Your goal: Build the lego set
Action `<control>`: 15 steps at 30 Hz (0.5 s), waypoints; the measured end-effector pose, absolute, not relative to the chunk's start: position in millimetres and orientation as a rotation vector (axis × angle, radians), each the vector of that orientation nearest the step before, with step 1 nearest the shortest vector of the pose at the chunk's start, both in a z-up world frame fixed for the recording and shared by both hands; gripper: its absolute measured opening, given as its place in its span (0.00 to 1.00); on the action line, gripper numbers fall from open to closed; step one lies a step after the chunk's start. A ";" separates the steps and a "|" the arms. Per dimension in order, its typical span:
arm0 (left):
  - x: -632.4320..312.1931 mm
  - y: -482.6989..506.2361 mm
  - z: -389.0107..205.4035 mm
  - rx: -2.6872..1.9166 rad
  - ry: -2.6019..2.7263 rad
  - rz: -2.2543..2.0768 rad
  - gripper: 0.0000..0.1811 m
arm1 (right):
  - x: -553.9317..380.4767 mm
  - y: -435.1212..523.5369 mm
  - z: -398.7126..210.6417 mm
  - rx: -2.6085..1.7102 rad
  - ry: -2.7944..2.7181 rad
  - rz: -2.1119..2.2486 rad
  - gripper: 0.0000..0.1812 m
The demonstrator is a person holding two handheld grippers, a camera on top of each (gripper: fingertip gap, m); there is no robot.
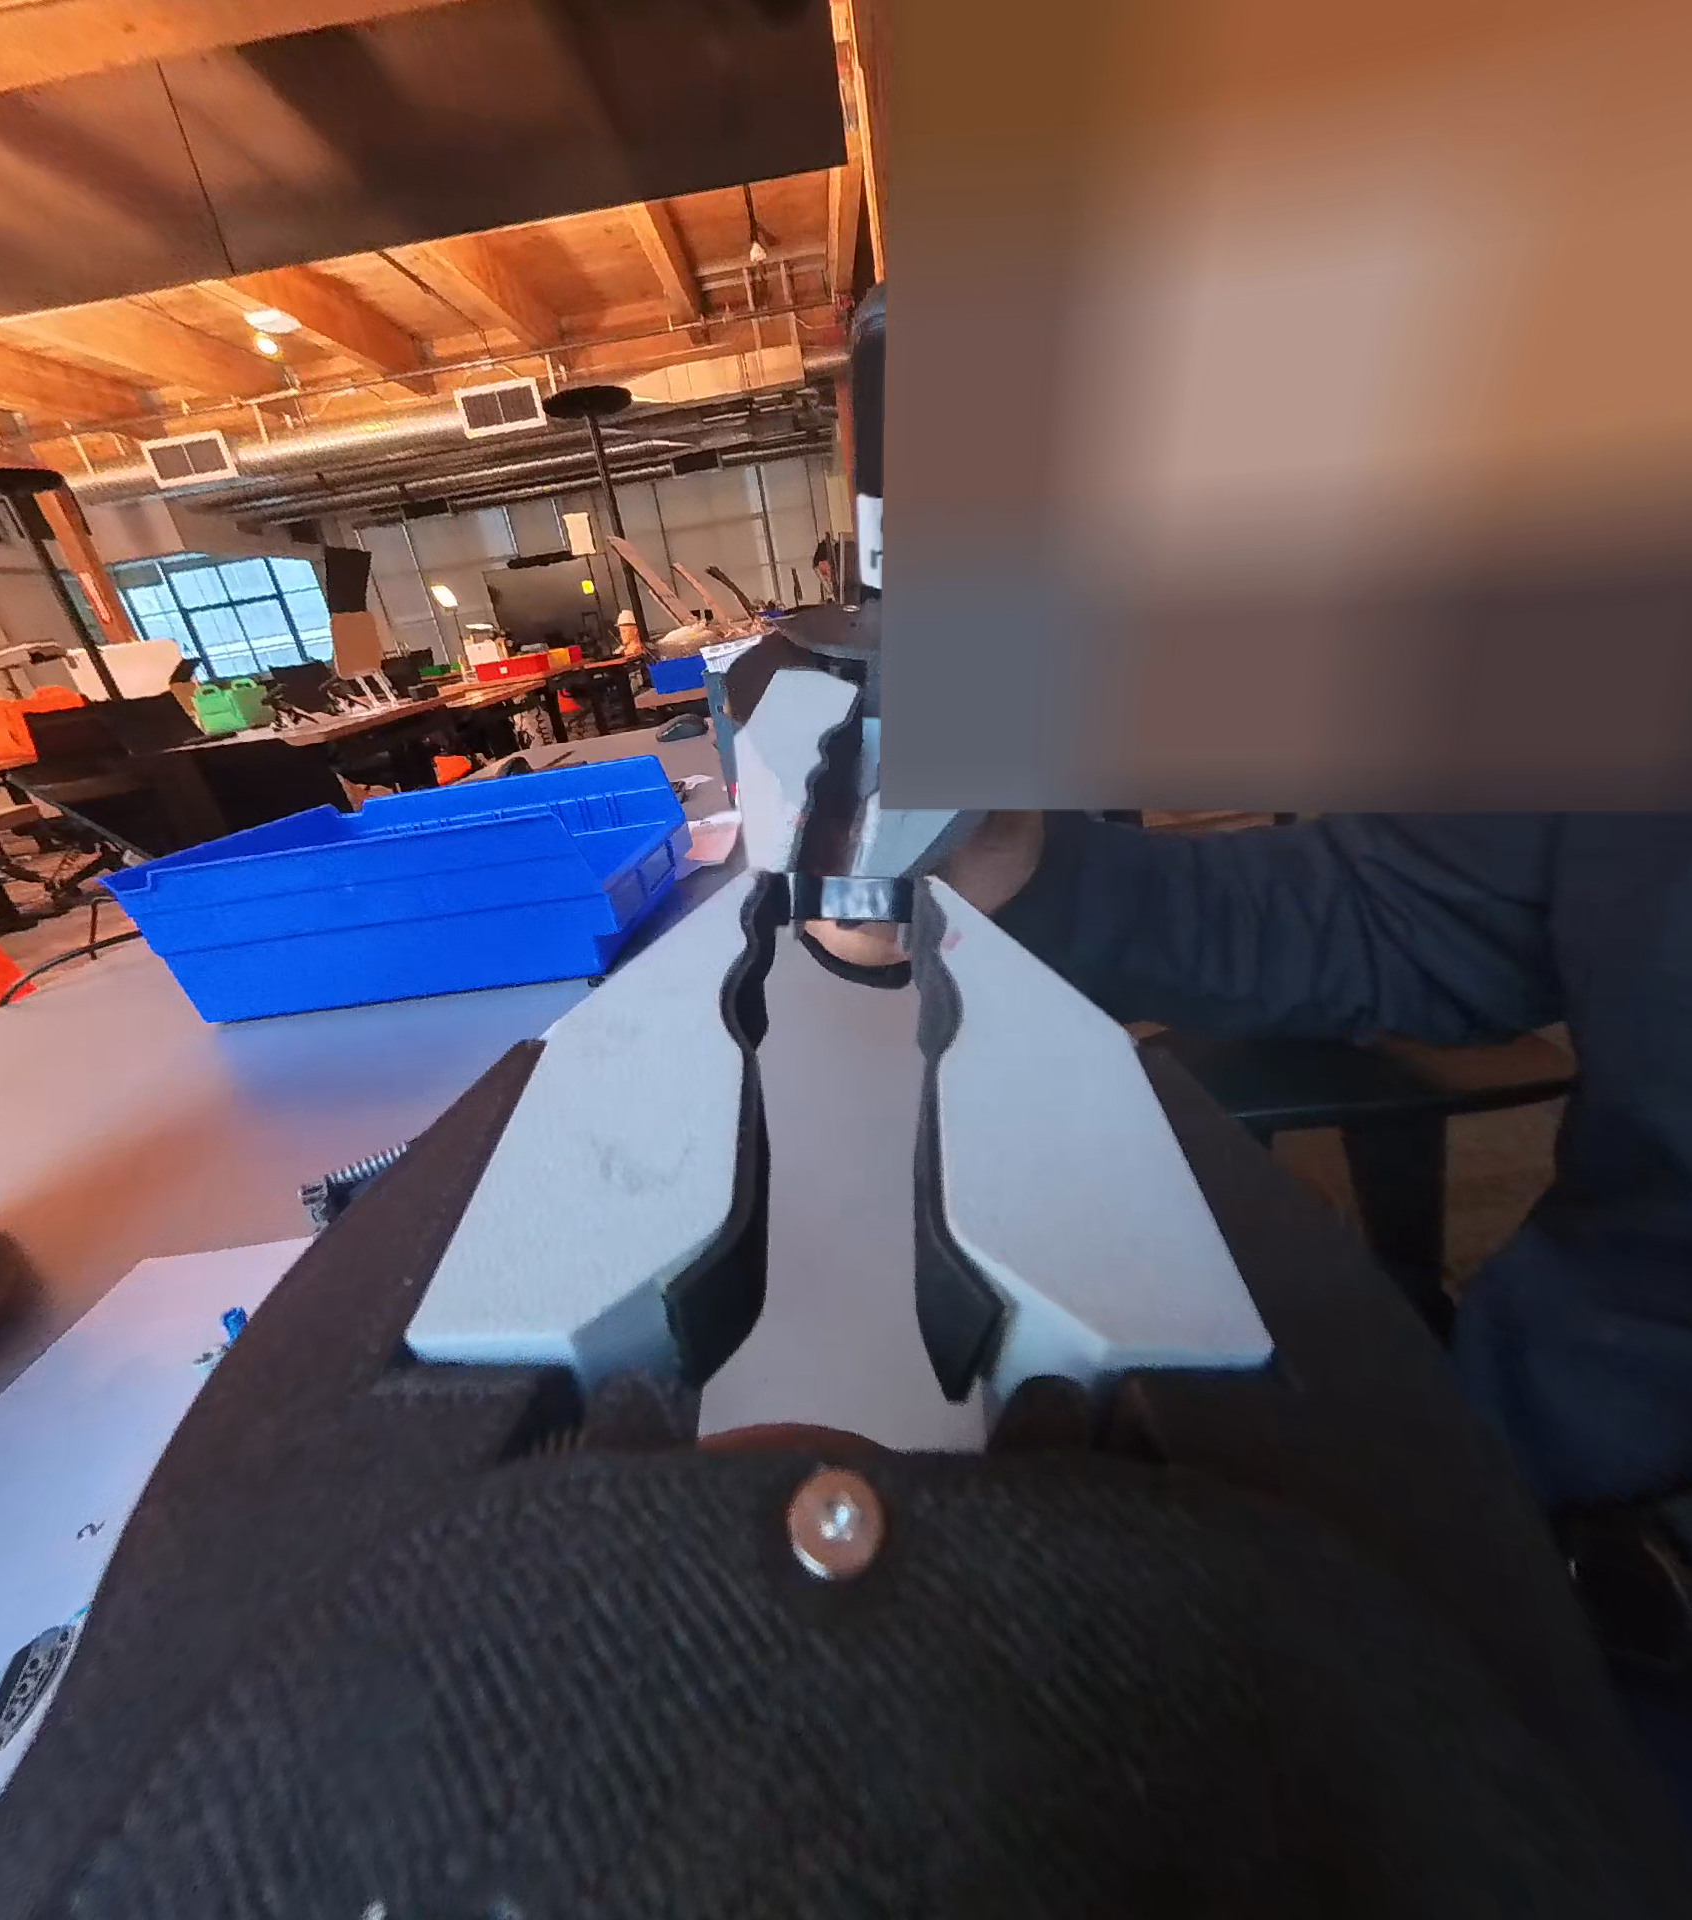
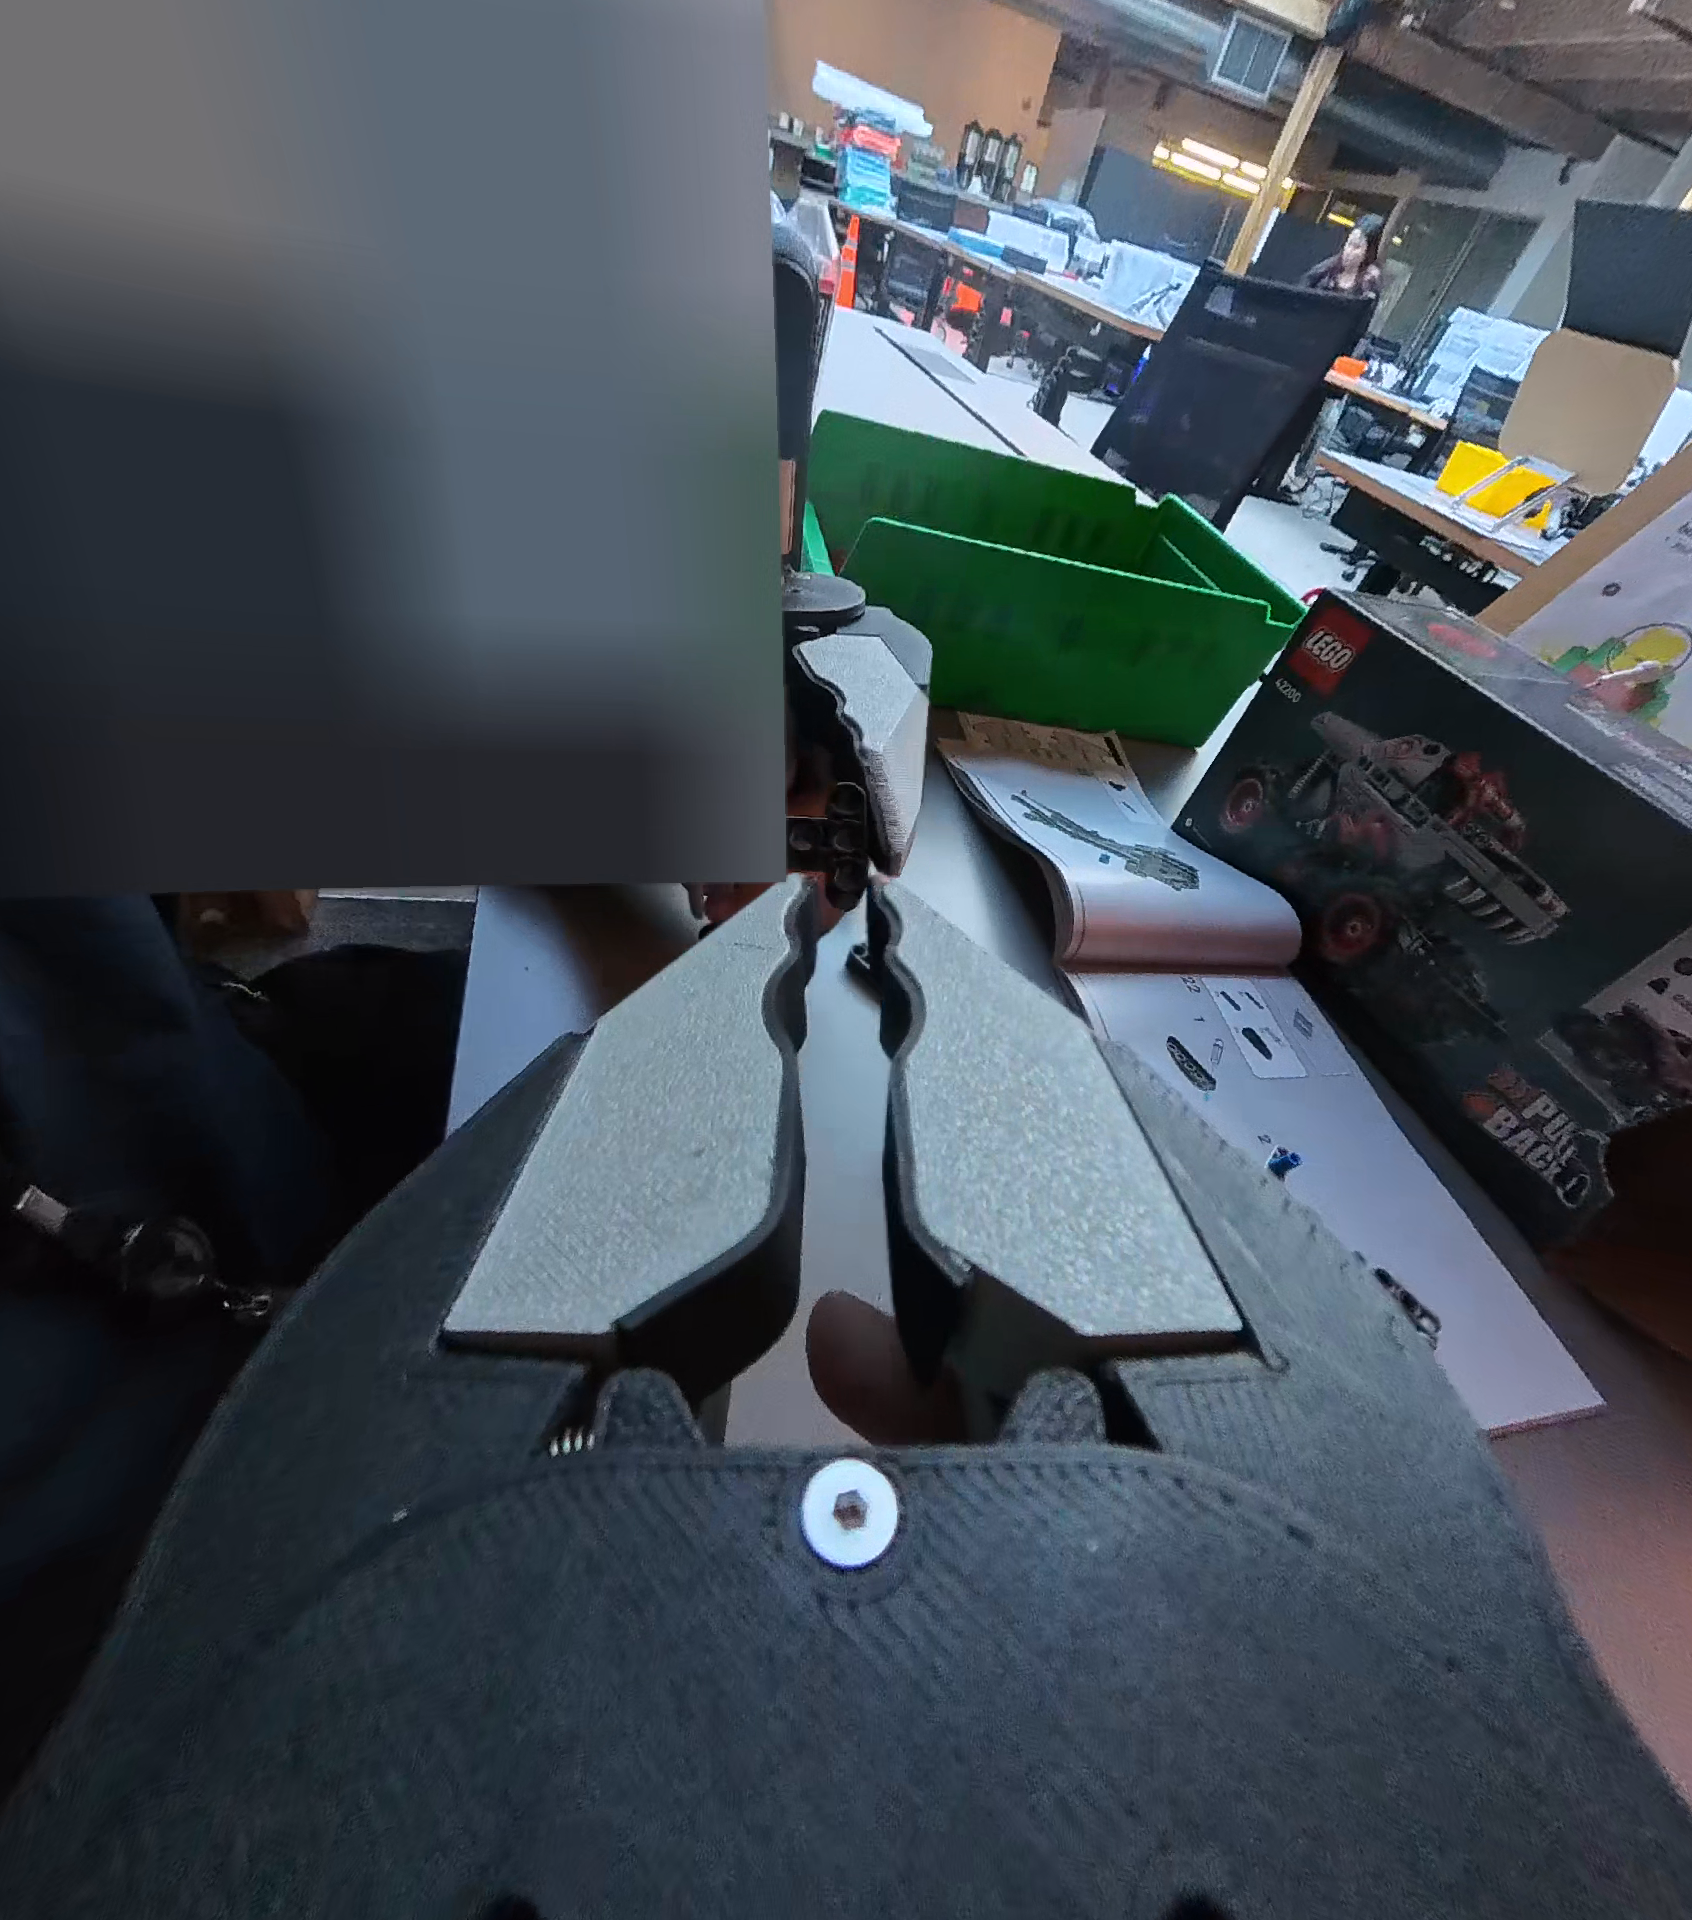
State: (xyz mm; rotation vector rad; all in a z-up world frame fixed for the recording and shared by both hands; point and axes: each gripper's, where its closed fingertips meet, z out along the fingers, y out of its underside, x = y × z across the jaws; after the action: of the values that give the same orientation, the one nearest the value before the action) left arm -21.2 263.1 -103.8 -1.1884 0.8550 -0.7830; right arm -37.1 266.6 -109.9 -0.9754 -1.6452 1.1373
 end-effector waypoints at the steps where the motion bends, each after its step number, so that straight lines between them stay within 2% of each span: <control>1: -21.4 262.9 -103.3 -1.188 0.853 -0.787 0.13 | -37.3 266.1 -109.9 -0.973 -1.642 1.137 0.04; 15: -32.1 269.2 -109.6 -1.281 0.824 -0.668 0.14 | -32.1 276.5 -123.3 -0.976 -1.722 1.015 0.03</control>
State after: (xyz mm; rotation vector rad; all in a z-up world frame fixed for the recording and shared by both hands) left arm -32.1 269.2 -109.6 -1.2813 0.8242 -0.6685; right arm -32.1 276.5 -123.3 -0.9758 -1.7218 1.0147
